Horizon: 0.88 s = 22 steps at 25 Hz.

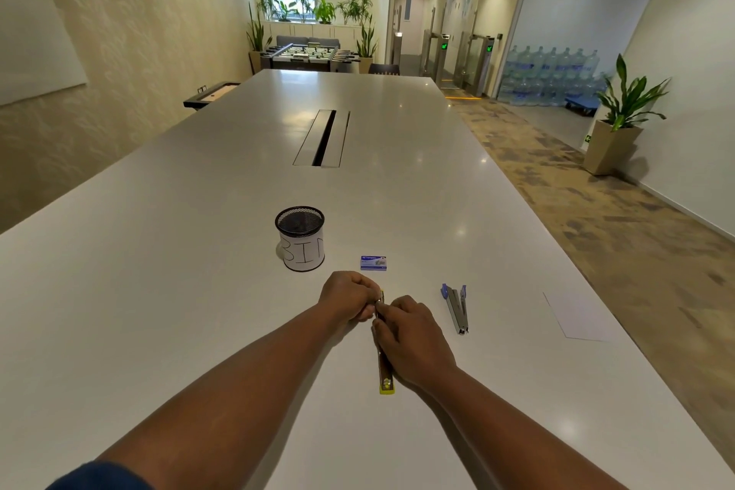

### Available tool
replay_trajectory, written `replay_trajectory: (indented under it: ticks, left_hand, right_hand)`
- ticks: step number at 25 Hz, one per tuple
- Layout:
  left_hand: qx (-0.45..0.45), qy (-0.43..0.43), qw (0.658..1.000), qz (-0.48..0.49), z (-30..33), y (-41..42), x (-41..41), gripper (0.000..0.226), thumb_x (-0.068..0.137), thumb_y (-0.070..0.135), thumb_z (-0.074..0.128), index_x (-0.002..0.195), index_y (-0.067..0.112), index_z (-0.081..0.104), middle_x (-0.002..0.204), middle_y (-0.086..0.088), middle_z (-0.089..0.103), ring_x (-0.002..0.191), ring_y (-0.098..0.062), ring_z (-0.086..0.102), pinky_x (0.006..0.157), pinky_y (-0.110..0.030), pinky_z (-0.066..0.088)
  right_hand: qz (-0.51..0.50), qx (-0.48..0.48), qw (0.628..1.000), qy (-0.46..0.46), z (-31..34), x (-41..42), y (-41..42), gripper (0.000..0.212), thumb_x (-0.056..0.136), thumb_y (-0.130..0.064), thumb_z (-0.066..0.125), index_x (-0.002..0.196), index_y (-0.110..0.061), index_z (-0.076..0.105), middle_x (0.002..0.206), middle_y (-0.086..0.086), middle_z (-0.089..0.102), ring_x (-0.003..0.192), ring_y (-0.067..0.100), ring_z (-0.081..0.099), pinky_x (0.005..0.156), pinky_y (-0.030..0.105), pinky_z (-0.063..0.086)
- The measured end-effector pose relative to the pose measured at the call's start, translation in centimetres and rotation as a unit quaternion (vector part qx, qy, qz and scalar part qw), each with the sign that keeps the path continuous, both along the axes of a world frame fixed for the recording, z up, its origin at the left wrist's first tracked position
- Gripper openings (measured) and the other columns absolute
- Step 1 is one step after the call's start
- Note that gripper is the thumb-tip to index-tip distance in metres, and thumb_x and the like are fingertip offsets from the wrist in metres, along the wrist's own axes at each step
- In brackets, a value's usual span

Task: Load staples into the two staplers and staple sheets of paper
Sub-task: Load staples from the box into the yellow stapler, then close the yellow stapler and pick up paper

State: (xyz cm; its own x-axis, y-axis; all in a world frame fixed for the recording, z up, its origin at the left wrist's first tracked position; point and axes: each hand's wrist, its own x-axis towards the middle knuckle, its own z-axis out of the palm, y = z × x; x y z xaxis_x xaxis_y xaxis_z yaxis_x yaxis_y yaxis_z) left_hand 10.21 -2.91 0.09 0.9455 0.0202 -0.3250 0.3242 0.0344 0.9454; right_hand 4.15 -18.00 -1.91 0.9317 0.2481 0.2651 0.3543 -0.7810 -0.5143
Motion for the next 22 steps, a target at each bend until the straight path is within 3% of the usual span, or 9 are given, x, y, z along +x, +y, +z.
replay_trajectory:
  ticks: [4, 7, 11, 13, 15, 17, 20, 22]
  left_hand:
    - [-0.007, -0.008, 1.0, 0.0, -0.3, 0.0, -0.1, 0.015, 0.091, -0.013, 0.053, 0.092, -0.01, 0.068, 0.078, -0.023, 0.063, 0.044, -0.016, 0.047, 0.046, -0.028, 0.039]
    - [-0.012, -0.028, 0.999, 0.011, -0.7, 0.1, -0.4, 0.018, 0.094, -0.011, 0.05, 0.095, -0.006, 0.067, 0.083, -0.021, 0.061, 0.047, -0.015, 0.048, 0.05, -0.028, 0.041]
    - [-0.019, -0.069, 0.997, 0.015, -1.5, 0.4, -1.2, 0.016, 0.095, -0.007, 0.051, 0.101, -0.003, 0.065, 0.079, -0.015, 0.055, 0.051, -0.015, 0.048, 0.056, -0.028, 0.046]
    - [-0.011, -0.09, 0.996, 0.008, -1.9, 0.3, -1.8, 0.017, 0.092, 0.006, 0.06, 0.107, -0.001, 0.065, 0.077, -0.014, 0.056, 0.059, -0.017, 0.054, 0.063, -0.032, 0.05]
    - [0.023, -0.107, 0.994, -0.013, -2.0, 0.1, -2.4, 0.038, 0.083, 0.032, 0.073, 0.108, 0.004, 0.068, 0.077, -0.008, 0.062, 0.073, -0.021, 0.061, 0.076, -0.04, 0.055]
    - [0.001, -0.116, 0.992, -0.046, -2.0, -0.4, -3.0, 0.045, 0.083, 0.042, 0.076, 0.103, 0.003, 0.067, 0.073, -0.006, 0.061, 0.072, -0.021, 0.059, 0.073, -0.039, 0.051]
    - [-0.064, -0.092, 0.993, -0.025, -1.6, -0.5, -3.2, 0.029, 0.091, 0.017, 0.072, 0.112, 0.001, 0.061, 0.069, -0.009, 0.062, 0.056, -0.017, 0.055, 0.052, -0.029, 0.046]
    - [-0.075, -0.085, 0.993, -0.016, -1.3, -0.3, -3.1, 0.015, 0.092, 0.002, 0.064, 0.106, -0.001, 0.062, 0.069, -0.014, 0.059, 0.052, -0.019, 0.055, 0.046, -0.028, 0.046]
  right_hand:
    - [-0.003, -0.011, 1.0, -0.003, 0.1, -0.3, 0.1, 0.04, 0.096, -0.051, 0.043, 0.122, -0.028, 0.063, 0.097, -0.007, 0.051, 0.093, 0.014, 0.046, 0.077, 0.028, 0.043]
    - [-0.016, -0.01, 1.0, 0.019, 0.5, -0.6, 0.2, 0.046, 0.084, -0.058, 0.05, 0.122, -0.033, 0.053, 0.088, -0.011, 0.051, 0.087, 0.015, 0.048, 0.072, 0.032, 0.046]
    - [-0.04, 0.03, 0.997, 0.057, 0.8, -0.2, 0.1, 0.062, 0.07, -0.041, 0.055, 0.13, -0.033, 0.044, 0.067, -0.005, 0.054, 0.065, 0.016, 0.054, 0.055, 0.032, 0.043]
    - [-0.046, 0.061, 0.994, 0.072, 0.6, -0.1, -0.1, 0.073, 0.067, -0.039, 0.055, 0.138, -0.035, 0.039, 0.065, -0.005, 0.057, 0.06, 0.011, 0.055, 0.054, 0.026, 0.04]
    - [-0.035, 0.131, 0.988, 0.079, 0.4, -0.2, -0.5, 0.075, 0.068, -0.035, 0.057, 0.14, -0.041, 0.037, 0.062, -0.007, 0.056, 0.055, 0.008, 0.054, 0.054, 0.023, 0.04]
    - [-0.02, 0.194, 0.978, 0.07, 0.1, -0.4, -0.8, 0.07, 0.071, -0.031, 0.06, 0.136, -0.046, 0.039, 0.064, -0.004, 0.054, 0.054, 0.006, 0.051, 0.054, 0.024, 0.042]
    - [-0.002, 0.204, 0.978, 0.048, -0.1, -0.7, -0.9, 0.063, 0.075, -0.032, 0.063, 0.132, -0.048, 0.04, 0.07, -0.002, 0.055, 0.058, 0.01, 0.052, 0.059, 0.03, 0.048]
    - [0.008, 0.18, 0.983, 0.047, -0.1, -0.9, -0.9, 0.062, 0.076, -0.036, 0.063, 0.133, -0.048, 0.039, 0.072, -0.005, 0.057, 0.062, 0.012, 0.055, 0.062, 0.034, 0.051]
